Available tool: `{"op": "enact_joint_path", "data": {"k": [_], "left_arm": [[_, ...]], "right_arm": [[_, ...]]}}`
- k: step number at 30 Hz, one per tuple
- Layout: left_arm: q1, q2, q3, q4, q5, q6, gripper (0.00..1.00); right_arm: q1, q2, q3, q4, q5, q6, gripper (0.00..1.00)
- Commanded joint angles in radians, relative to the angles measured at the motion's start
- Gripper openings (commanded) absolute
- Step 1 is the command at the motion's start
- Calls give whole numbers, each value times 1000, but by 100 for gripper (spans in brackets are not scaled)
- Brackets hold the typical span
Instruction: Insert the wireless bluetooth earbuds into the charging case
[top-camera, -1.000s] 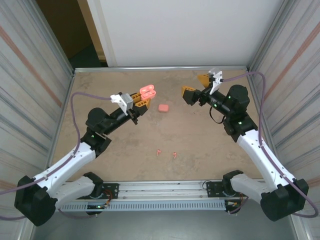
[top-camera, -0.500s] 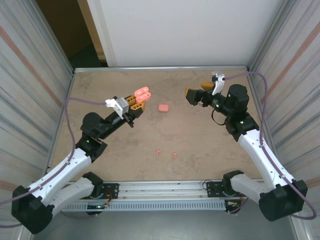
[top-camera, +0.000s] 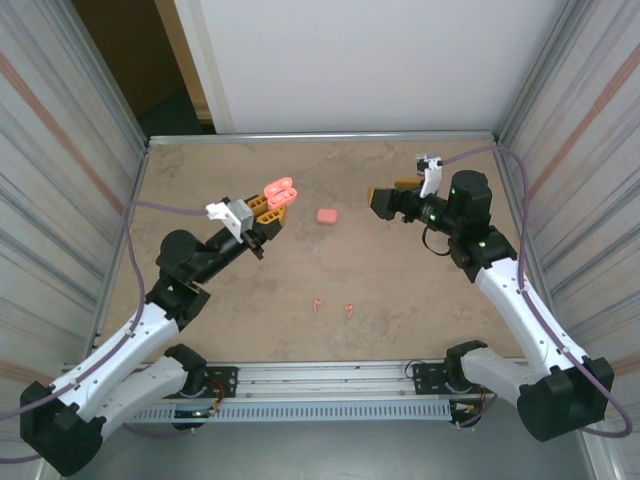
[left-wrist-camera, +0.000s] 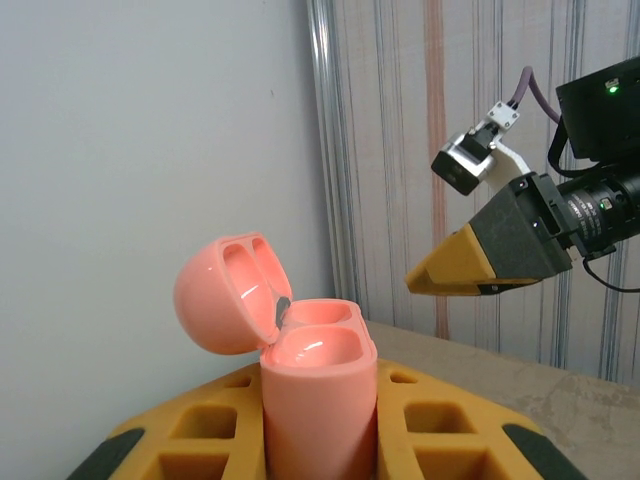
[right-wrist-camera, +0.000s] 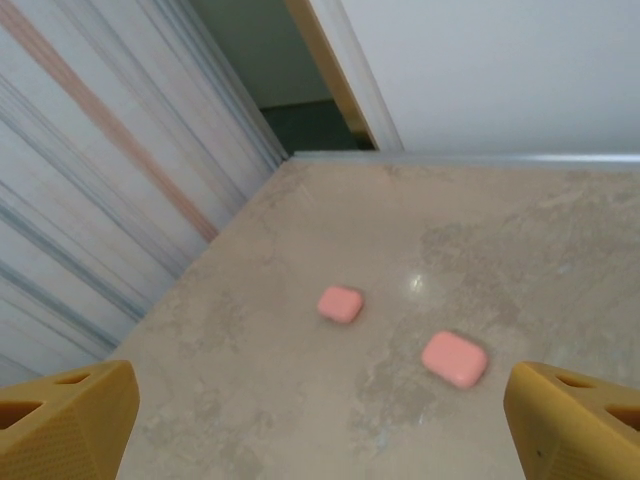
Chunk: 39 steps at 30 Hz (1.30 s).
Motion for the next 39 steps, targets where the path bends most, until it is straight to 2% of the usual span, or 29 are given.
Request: {"op": "enact_joint_path", "data": {"k": [1,9,12,28,39], "left_arm": [[8,-28,-2,-1,-15,26,0],[8,-53,-2,-22,-23,32,0],[9,-58,-3,-26,-27,32,0],[9,-63,-5,-40,-30,29,0],[8,-64,-13,-43,-35,21,0]], "right_arm": [[4,10,23,-106,-27,9,91],[14,45,33,-224,-68,11,87],[26,58,34,-273,-40,5,87],[94,132,16,-371,-76,-22,86],[215,266,20,-407,-132,-38,84]]}}
